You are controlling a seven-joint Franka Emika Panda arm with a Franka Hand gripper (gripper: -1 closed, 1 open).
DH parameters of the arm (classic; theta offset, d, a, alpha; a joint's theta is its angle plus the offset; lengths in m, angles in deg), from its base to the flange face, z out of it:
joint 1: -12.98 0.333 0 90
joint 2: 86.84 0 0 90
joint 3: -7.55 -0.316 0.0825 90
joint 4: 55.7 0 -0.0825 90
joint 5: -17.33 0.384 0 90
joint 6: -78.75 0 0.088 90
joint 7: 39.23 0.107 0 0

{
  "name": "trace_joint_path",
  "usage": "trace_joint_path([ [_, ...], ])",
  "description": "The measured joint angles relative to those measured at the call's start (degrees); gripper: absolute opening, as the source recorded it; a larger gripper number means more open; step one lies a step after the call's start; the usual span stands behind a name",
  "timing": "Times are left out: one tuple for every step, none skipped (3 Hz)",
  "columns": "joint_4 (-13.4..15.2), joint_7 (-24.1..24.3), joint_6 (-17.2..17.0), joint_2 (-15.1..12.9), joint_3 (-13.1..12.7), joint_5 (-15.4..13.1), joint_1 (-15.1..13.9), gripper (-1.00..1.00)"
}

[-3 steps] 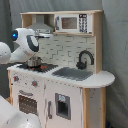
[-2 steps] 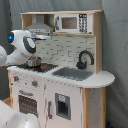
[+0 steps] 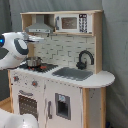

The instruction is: Play with the kitchen

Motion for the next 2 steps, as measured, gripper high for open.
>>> trace_joint_path([
  [0.1, 4.0, -2.5, 4.7, -0.5, 0.0, 1.3, 1.0],
  [0.1, 8.1, -3.7, 9.0, -1.9, 0.0, 1.6, 1.0],
])
